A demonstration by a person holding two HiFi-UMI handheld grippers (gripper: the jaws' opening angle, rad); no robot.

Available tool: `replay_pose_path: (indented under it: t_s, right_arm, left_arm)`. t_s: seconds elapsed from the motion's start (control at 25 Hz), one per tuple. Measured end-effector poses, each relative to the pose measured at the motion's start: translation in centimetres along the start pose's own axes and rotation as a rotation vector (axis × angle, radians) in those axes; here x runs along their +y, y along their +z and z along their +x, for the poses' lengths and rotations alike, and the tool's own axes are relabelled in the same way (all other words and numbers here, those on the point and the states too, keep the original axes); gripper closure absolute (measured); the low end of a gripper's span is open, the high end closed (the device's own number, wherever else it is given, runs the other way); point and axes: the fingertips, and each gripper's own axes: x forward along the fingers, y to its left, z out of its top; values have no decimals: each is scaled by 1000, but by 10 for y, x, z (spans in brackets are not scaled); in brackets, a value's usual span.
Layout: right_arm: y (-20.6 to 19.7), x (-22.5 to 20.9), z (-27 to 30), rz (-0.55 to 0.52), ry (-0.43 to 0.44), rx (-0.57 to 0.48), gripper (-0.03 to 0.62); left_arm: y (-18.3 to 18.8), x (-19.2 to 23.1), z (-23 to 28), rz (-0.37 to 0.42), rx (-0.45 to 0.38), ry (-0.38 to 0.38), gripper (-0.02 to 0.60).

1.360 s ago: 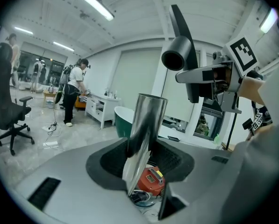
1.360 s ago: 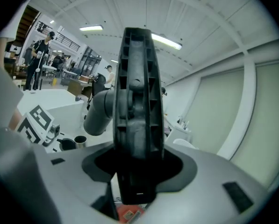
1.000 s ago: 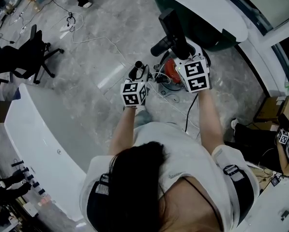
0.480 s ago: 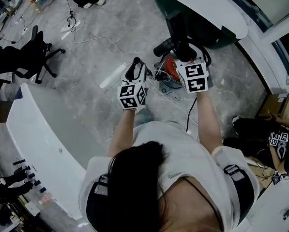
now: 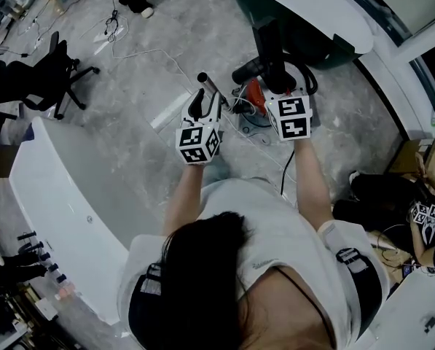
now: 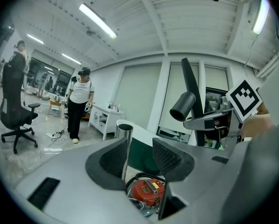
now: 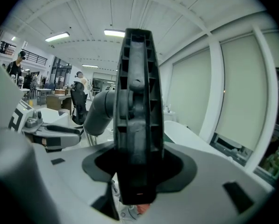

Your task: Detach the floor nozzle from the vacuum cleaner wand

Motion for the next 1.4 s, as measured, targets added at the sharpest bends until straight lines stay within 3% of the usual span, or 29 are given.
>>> replay_pose_path:
  t_s: [0.76, 1.08, 1.4]
  right_arm:
    - [-39, 15, -42, 81, -43, 21, 364]
    - [-52, 19, -59, 124, -58, 28, 364]
    - [-56, 24, -68, 125, -55, 20, 364]
  left_arm:
    - [18, -40, -43, 42, -57, 24, 425]
    - [21, -57, -56, 59, -43, 13, 426]
    - [24, -69, -67, 80, -43, 32, 489]
